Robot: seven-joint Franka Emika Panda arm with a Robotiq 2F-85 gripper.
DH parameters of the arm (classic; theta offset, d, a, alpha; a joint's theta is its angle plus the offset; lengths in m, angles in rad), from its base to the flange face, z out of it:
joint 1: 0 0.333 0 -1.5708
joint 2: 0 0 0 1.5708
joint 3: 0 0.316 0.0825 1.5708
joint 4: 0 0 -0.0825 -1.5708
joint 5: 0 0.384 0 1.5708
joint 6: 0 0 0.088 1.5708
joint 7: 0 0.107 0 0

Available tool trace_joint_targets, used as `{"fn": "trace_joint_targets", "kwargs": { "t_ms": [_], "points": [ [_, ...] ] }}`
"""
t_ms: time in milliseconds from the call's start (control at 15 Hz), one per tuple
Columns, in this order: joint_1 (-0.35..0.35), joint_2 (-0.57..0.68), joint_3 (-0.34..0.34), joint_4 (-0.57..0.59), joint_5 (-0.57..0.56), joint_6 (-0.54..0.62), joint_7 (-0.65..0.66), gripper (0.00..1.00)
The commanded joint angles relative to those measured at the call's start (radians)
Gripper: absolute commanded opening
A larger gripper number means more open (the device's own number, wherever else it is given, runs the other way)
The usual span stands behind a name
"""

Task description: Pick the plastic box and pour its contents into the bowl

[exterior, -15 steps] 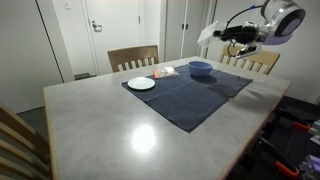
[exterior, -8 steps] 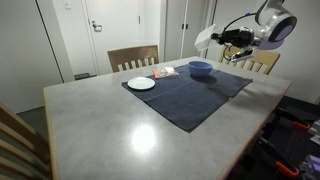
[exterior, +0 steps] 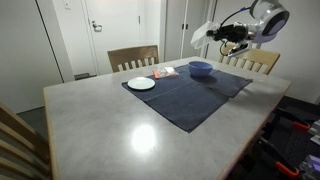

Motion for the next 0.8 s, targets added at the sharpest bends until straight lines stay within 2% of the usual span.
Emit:
{"fn": "trace_joint_targets", "kwargs": {
  "t_ms": [0,267,733],
  "points": [
    [0.044,-0.031,0.003,0.052,-0.053,0.098,0.126,0.02],
    [0.106,-0.048,0.021,0.095,-0.126,0.243,0.282,0.02],
    [0.199,-0.104,0.080,0.067,-0.354,0.464,0.503,0.02]
  ]
}}
